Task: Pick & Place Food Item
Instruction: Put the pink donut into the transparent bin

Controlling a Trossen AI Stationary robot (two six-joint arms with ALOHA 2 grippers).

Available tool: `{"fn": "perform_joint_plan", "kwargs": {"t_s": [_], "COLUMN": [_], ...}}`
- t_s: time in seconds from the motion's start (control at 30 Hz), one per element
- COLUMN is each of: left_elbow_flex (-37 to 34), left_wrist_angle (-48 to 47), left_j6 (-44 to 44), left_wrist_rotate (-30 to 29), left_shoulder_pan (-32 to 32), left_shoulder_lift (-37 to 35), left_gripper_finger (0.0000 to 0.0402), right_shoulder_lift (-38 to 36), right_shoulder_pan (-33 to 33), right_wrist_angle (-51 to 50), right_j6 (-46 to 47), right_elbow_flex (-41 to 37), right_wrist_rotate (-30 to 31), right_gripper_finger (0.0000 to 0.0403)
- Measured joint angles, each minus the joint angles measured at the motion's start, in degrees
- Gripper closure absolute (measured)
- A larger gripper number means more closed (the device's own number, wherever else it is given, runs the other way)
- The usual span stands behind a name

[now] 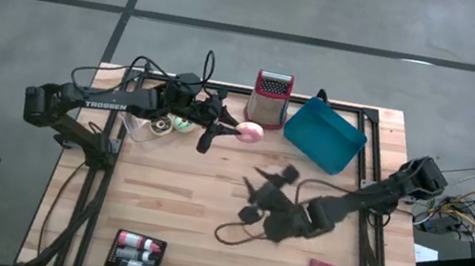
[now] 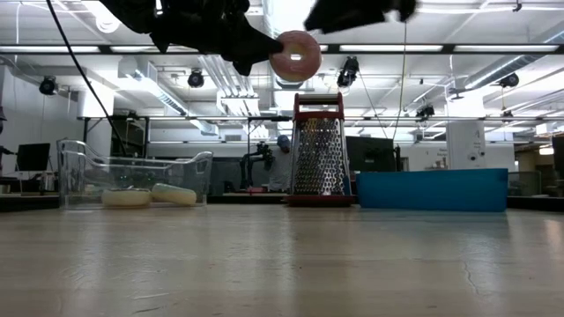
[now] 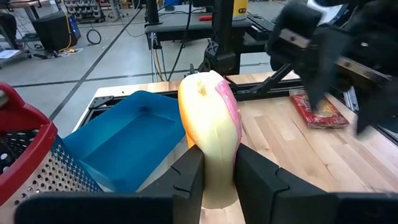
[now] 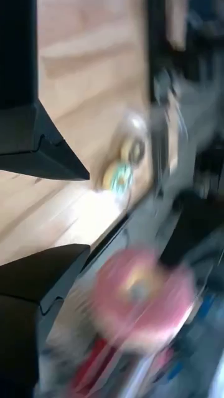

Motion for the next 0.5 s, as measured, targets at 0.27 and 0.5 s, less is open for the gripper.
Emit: {"fn": "perform_joint_plan", "kwargs": {"t_s": [0.27, 0.5], "left_elbow_flex": [0.0, 0.0], "left_wrist_angle": [-2.3, -3.8], "left_j6": [0.0, 0.4], "left_wrist_rotate": [0.0, 0.0], "left_shoulder_pan": [0.0, 0.0], "left_shoulder_lift": [0.0, 0.0], "left_gripper_finger": [0.0319, 0.0319], "right_shoulder_lift": [-4.0, -13.4], "right_shoulder_pan": [-10.0, -15.8], "right_wrist_angle": [10.0, 10.4], "right_j6": [-21.2, -20.7], "right_elbow_flex": [-4.0, -13.2], "right_wrist_rotate": [-28.2, -32.3], "right_gripper_finger": [0.0235, 0.0236]}}
